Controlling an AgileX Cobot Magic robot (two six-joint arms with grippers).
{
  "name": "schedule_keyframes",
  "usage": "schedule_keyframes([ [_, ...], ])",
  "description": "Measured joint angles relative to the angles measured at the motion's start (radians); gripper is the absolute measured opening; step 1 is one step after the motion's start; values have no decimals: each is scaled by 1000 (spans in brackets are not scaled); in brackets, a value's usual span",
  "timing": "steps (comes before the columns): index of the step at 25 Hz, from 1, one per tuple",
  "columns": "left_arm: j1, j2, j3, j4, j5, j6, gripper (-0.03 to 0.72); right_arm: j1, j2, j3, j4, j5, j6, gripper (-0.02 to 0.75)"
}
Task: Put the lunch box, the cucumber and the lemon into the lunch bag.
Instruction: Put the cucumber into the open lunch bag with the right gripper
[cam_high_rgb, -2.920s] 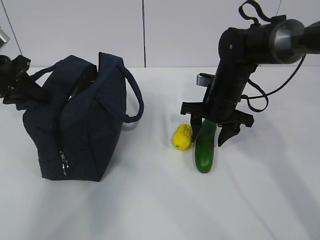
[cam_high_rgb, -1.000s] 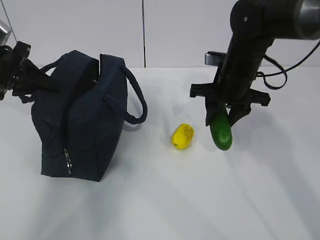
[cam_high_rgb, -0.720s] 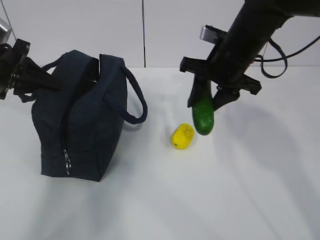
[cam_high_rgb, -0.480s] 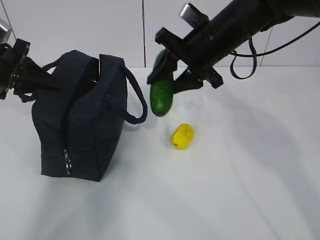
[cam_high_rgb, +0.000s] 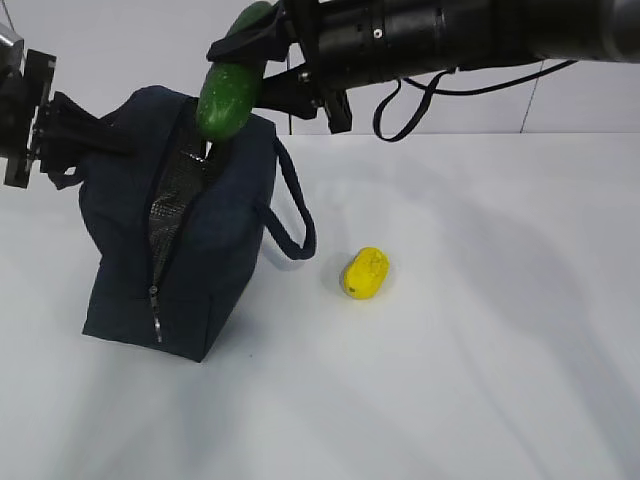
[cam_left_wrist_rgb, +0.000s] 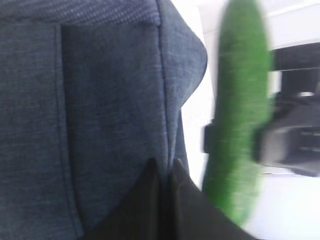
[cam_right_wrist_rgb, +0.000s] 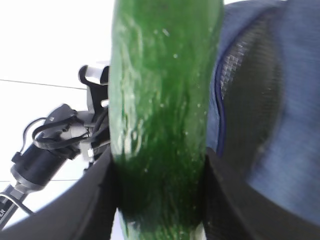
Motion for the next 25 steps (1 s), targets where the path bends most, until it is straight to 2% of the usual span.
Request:
schedule_keyframes([
  [6,0,0,0,-70,13,14,-8,32,64,0,12,-4,-23,365],
  [16,0,0,0,-83,15,16,-8,34,189,0,19,-11,-19,365],
  [25,0,0,0,-84,17,16,-8,34,195,0,20,-7,16,384],
])
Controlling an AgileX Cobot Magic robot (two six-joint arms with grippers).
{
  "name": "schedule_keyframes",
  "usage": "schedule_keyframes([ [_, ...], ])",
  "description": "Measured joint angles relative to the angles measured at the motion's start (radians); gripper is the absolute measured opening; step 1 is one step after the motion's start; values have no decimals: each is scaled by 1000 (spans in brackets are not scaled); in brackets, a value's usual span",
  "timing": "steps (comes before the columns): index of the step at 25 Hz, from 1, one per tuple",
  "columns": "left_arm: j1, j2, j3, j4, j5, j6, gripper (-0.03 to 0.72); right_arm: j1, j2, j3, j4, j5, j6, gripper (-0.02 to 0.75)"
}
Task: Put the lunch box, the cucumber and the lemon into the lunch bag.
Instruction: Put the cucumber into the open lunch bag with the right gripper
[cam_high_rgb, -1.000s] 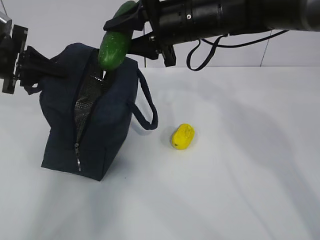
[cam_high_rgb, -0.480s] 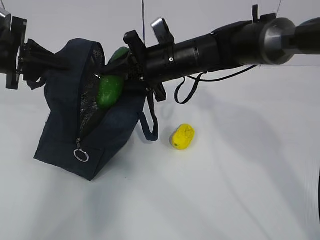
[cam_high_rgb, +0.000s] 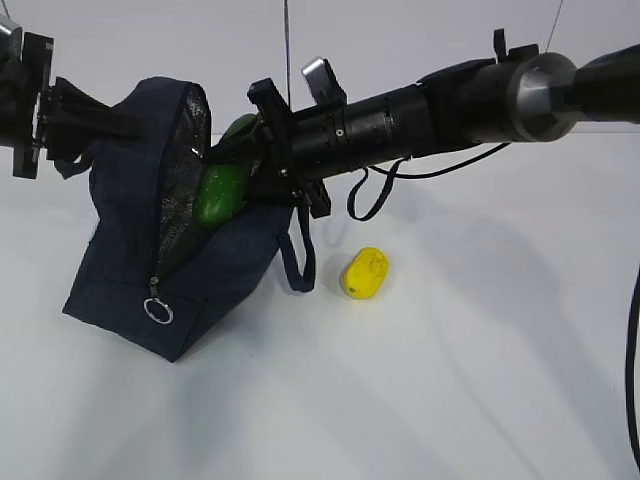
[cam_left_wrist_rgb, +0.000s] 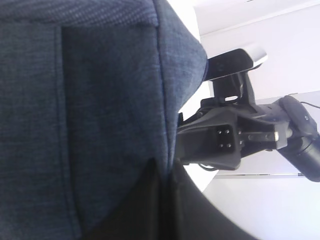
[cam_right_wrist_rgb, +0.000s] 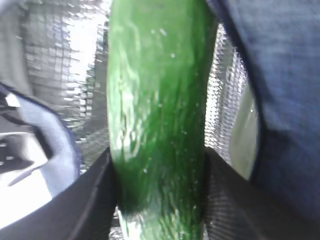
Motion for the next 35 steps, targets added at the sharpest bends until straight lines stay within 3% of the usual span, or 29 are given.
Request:
schedule_keyframes([
  [6,0,0,0,0,0,0,-8,15,7,0,0,-5,4,405],
  [14,0,0,0,0,2,0,-8,22,7,-2,-8,0,4,537],
  [27,0,0,0,37,2,0,-8,-15,7,-4,-8,117,-74,547],
  [30,0,0,0,84,6,2,-8,-19,3,-4,-56,147,-54,547],
  [35,0,0,0,152,-6,2,-8,-19,-65,-4,-274,122,60,547],
])
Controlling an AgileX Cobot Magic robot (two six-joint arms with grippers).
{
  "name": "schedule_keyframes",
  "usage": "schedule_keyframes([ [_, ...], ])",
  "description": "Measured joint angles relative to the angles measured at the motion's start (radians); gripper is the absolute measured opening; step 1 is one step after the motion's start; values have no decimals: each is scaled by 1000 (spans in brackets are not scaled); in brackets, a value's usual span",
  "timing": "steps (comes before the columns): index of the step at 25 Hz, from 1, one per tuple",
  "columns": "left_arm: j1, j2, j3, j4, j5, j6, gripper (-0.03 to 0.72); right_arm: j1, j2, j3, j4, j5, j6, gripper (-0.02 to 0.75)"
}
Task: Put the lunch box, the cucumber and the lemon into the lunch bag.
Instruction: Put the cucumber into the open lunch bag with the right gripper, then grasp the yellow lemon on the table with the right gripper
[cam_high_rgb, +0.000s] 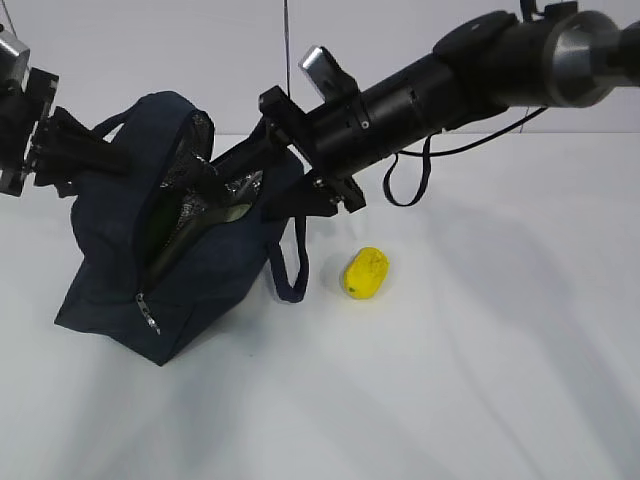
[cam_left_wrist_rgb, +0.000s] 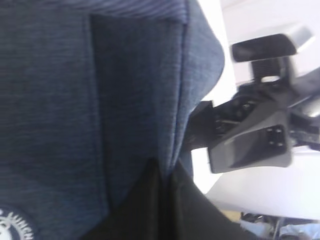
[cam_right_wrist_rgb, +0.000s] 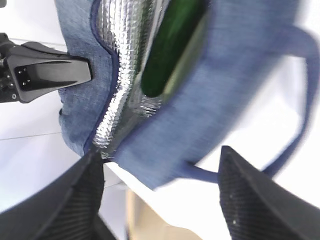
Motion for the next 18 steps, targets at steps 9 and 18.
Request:
schedule_keyframes([
  [9,0,0,0,166,-142,-66,-8,0,-142,-56,-340,-40,225,547],
  [18,29,0,0,198,-173,-97,-8,0,-153,-62,-803,-16,578,547],
])
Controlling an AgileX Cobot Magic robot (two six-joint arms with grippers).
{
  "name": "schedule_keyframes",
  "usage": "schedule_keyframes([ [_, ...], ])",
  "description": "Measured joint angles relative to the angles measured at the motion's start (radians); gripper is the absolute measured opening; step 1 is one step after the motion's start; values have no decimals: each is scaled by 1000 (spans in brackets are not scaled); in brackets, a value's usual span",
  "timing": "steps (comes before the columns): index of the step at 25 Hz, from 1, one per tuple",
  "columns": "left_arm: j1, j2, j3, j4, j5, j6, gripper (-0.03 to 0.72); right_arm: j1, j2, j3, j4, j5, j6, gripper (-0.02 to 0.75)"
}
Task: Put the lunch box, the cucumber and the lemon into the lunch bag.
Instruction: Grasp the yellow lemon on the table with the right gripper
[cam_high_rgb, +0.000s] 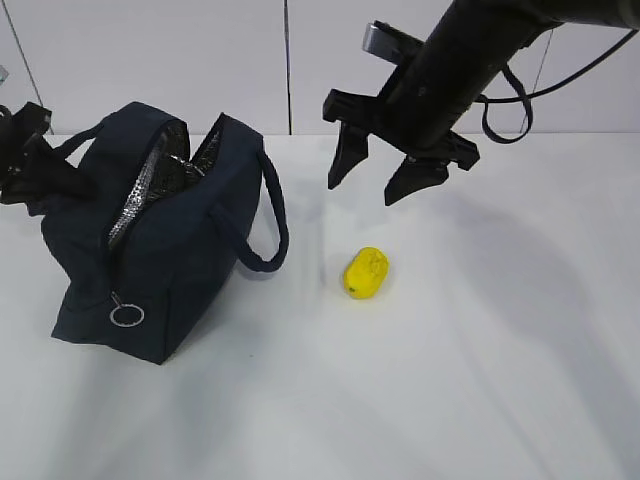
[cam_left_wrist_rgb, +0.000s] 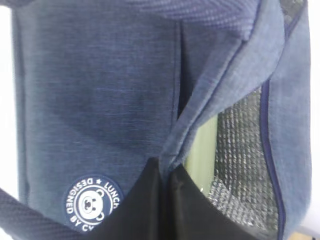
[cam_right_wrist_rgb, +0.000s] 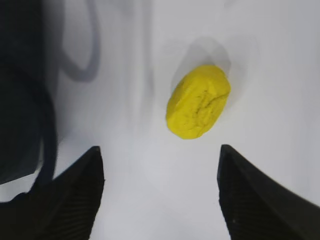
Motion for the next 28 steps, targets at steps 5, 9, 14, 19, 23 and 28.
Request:
schedule_keyframes([
  [5,9,0,0,0,-3,-1,-8,0,24,0,-105,6,116,547],
  [9,9,0,0,0,-3,-1,-8,11,77,0,-188,8,197,547],
  [14,9,0,0,0,-1,-2,-8,17,121,0,-230,-24,257,547],
  [19,9,0,0,0,-1,-2,-8,17,155,0,-232,-61,290,547],
  [23,9,0,0,0,-1,-2,-8,22,189,0,-226,-66,292,547],
  [28,9,0,0,0,-1,-2,-8,37,207,0,-230,-88,296,546],
])
